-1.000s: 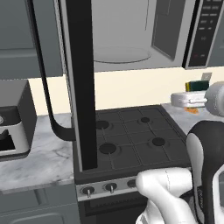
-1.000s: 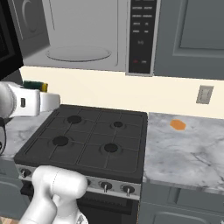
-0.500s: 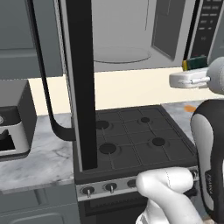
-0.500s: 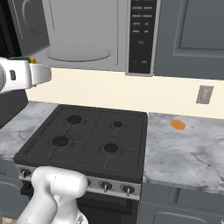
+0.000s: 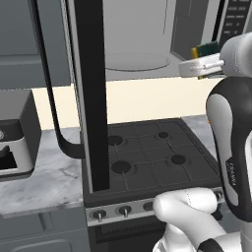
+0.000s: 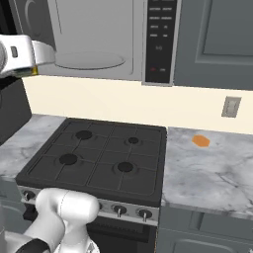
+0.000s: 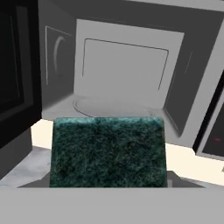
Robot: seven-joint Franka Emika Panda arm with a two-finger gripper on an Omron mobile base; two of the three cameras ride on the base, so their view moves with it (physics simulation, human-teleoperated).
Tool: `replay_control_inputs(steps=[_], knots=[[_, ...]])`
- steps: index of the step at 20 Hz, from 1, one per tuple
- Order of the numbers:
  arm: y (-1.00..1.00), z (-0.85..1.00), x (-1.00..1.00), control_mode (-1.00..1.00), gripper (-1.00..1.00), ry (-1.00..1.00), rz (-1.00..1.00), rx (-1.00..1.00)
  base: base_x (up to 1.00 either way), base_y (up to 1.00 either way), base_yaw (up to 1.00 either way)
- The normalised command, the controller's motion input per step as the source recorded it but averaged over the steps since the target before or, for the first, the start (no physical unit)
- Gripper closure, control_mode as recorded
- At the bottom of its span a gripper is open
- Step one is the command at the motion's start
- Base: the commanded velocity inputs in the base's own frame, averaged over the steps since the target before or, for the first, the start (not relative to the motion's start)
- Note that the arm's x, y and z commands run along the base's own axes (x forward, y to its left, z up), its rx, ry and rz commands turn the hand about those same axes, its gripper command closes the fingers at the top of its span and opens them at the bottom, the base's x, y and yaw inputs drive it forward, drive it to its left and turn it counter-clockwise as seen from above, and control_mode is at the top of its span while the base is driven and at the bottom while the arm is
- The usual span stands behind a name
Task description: Place the sponge inside the microwave to prepare for sanitizing.
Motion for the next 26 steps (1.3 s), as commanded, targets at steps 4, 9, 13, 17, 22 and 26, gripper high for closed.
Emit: replay_control_inputs(steps=[4,9,13,17,22,26], knots=[[0.0,-0.06,0.13,-1.0,1.0,0.0,0.0,0.0,0.0,0.0,0.0],[0.0,-0.04,0.52,-1.0,1.0,0.0,-0.03,0.0,0.0,0.0,0.0],[0.01,-0.14,0.56,-1.0,1.0,0.0,-0.07,0.0,0.0,0.0,0.0],[0.24,-0.04,0.56,-1.0,1.0,0.04,-0.1,0.0,0.0,0.0,0.0],[0.15,-0.02,0.73,-1.0,1.0,0.07,-0.1,0.0,0.0,0.0,0.0],[-0.01,-0.03,0.78,-1.0,1.0,0.22,-0.04,0.02,0.0,0.0,0.0]])
